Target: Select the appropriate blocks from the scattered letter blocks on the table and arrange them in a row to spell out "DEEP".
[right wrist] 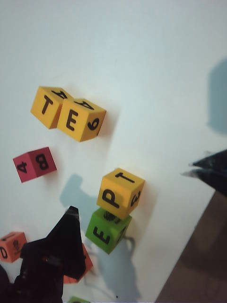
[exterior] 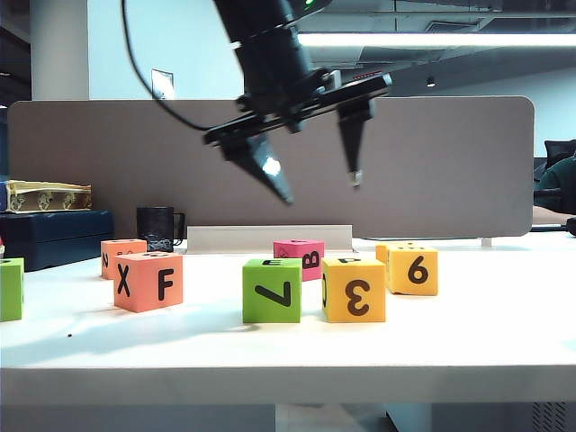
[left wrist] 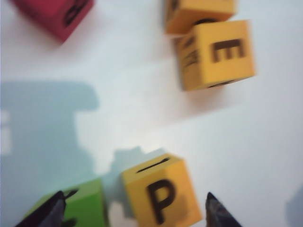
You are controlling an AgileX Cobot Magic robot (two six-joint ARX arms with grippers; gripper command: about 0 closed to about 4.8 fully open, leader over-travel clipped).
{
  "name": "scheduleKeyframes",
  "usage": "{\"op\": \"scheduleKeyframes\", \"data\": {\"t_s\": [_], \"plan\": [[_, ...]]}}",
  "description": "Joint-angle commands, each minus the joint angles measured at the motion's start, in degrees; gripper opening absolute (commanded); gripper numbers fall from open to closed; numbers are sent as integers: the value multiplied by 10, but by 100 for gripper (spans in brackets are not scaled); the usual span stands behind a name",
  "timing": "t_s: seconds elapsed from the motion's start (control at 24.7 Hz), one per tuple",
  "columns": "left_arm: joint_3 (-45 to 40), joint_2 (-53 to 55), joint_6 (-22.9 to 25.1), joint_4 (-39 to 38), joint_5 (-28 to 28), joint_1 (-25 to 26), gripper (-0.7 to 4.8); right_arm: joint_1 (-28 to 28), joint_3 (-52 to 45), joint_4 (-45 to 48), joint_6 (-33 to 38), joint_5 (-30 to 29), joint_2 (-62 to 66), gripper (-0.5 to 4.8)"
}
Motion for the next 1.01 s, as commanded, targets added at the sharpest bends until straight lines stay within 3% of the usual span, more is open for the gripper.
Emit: {"op": "scheduleKeyframes", "data": {"t_s": [0.04,0.24,0.4,0.61,0.69,1.01], "plan": [[2,7,63,78,3,-7,372,0,3,5,-5,5,-1,-1],[2,31,145,147,57,-6,372,0,3,-9,-5,5,-1,-1],[2,60,145,185,57,-6,373,0,3,-24,-5,23,-1,-1],[2,92,100,253,59,-10,379,0,3,-25,-5,41,-1,-1],[2,112,69,279,81,-11,472,0,3,-25,-5,40,-1,-1],[1,137,58,291,55,-20,479,0,3,-25,-5,40,-1,-1]]}}
